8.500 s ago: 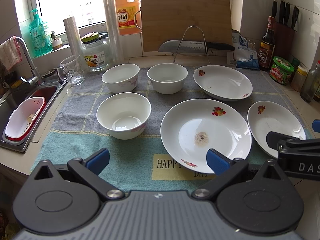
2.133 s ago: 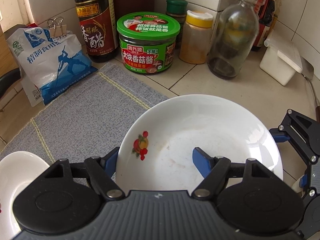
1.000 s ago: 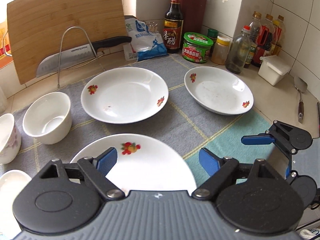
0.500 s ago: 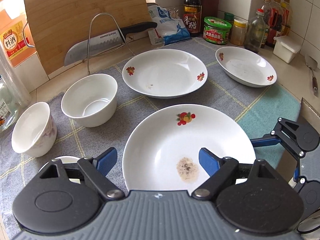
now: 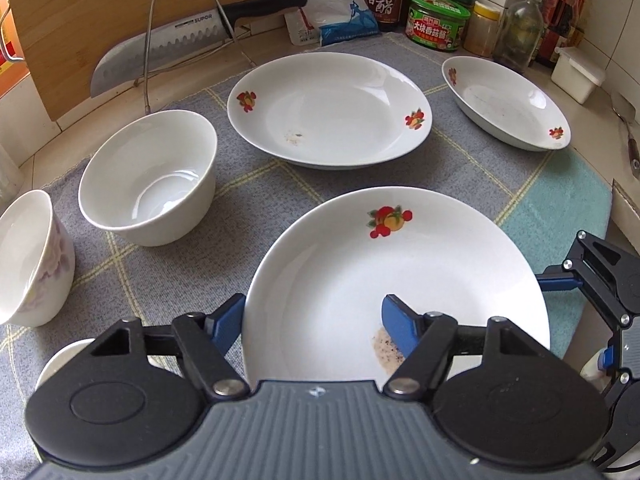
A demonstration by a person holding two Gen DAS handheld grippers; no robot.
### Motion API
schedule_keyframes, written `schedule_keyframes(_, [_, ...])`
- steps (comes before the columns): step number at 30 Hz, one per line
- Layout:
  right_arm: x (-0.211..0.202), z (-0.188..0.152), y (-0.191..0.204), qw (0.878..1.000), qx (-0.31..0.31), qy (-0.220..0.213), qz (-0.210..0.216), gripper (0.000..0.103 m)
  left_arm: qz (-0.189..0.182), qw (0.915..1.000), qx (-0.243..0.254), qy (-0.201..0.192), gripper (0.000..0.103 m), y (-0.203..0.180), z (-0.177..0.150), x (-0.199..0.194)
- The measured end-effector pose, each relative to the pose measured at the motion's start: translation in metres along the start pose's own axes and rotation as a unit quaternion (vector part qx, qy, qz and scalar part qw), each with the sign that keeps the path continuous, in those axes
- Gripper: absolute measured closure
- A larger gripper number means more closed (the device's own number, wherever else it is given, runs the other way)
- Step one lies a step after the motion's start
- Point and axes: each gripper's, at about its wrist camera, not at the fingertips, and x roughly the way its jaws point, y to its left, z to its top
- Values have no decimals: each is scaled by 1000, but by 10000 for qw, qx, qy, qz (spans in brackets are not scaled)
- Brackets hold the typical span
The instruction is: Organize plates and bowls
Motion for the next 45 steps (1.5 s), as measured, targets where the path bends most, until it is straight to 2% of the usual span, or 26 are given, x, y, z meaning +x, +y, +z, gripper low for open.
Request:
schedule_keyframes(24, [14,11,0,9999,-72,67,80,0,-531,9967,210,582,34,10,19,18])
schedule_keyframes(33, [9,10,-8,9998,-51,173,1,0,-819,9944,261,610,34,7,26,19])
schedule_keyframes(45, [7,15,-10,9995,-97,285,-62,0,-882,9940,242,602,34,4,30,16])
